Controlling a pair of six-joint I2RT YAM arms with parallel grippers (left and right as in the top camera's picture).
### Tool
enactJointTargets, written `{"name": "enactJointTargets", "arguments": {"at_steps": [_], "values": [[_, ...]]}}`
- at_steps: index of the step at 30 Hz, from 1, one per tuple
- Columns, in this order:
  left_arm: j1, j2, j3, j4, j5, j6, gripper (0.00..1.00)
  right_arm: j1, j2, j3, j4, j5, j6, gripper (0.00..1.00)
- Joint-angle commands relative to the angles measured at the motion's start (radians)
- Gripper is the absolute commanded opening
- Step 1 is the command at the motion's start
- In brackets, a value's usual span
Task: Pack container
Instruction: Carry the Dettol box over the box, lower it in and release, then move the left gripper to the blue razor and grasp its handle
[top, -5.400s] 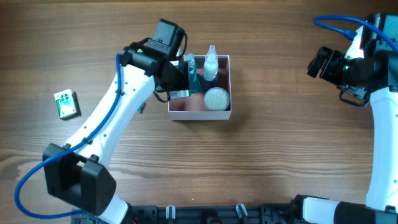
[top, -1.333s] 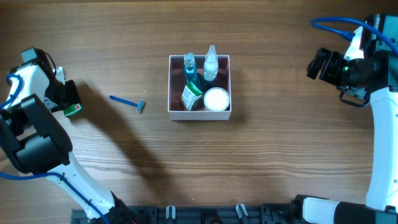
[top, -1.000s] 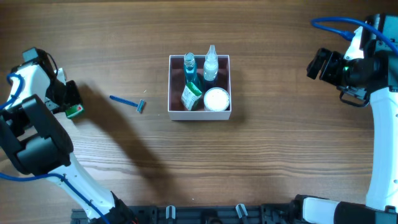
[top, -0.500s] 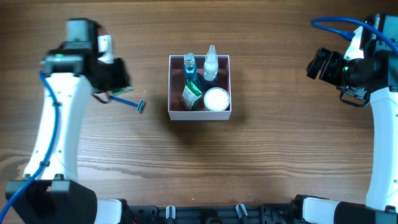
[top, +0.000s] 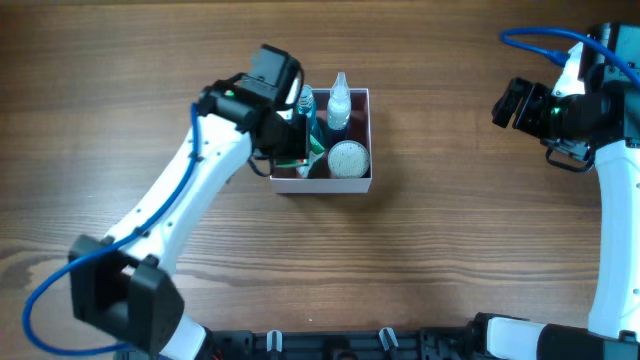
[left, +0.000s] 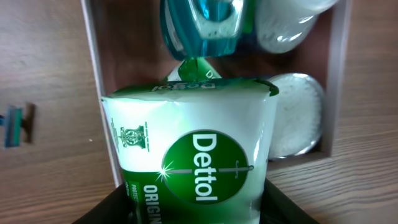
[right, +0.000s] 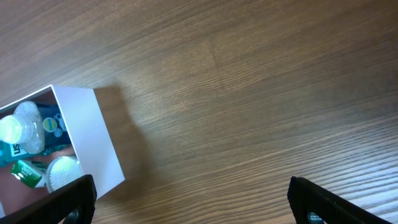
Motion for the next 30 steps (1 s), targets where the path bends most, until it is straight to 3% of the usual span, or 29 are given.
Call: {"name": "enactJointTargets", "arguments": {"at_steps": [1, 6, 7, 9, 11, 12, 14, 15, 24, 30], "values": [[0.002, 0.045, 0.003, 0.007, -0.007, -0.035, 0.04, -0.002, 0.011, -0.008, -0.006, -0.013, -0.013, 1.00], [0.003, 0.069, 0.003, 0.011, -0.018, -0.034, 0.15, -0.002, 0.011, -0.008, -0.008, -0.013, -0.014, 1.00], [0.003, 0.070, 0.003, 0.011, -0.018, -0.034, 0.22, -0.002, 0.011, -0.008, -0.008, -0.013, -0.016, 1.00], [0.003, 0.071, 0.004, 0.012, -0.018, -0.034, 0.47, -0.002, 0.011, -0.008, -0.009, -0.013, -0.016, 1.00], [0.003, 0.071, 0.004, 0.010, -0.018, -0.034, 0.56, -0.002, 0.011, -0.008, -0.009, -0.013, -0.015, 1.00], [0.003, 0.071, 0.004, 0.009, -0.018, -0.034, 0.64, -0.002, 0.011, -0.008, -0.009, -0.013, -0.016, 1.00], [0.003, 0.071, 0.004, 0.007, -0.018, -0.034, 0.92, -0.002, 0.011, -0.008, -0.009, -0.013, -0.016, 1.00], [0.003, 0.071, 0.004, 0.007, -0.018, -0.034, 1.00, -0.002, 0.011, -0.008, -0.009, -0.013, -0.016, 1.00], [0.003, 0.068, 0.004, -0.002, -0.038, -0.034, 1.00, -0.002, 0.011, -0.008, -0.010, -0.013, -0.016, 1.00], [0.026, -0.013, 0.004, -0.066, -0.142, -0.054, 1.00, -0.002, 0.011, -0.008, -0.008, -0.013, -0.016, 1.00]]}}
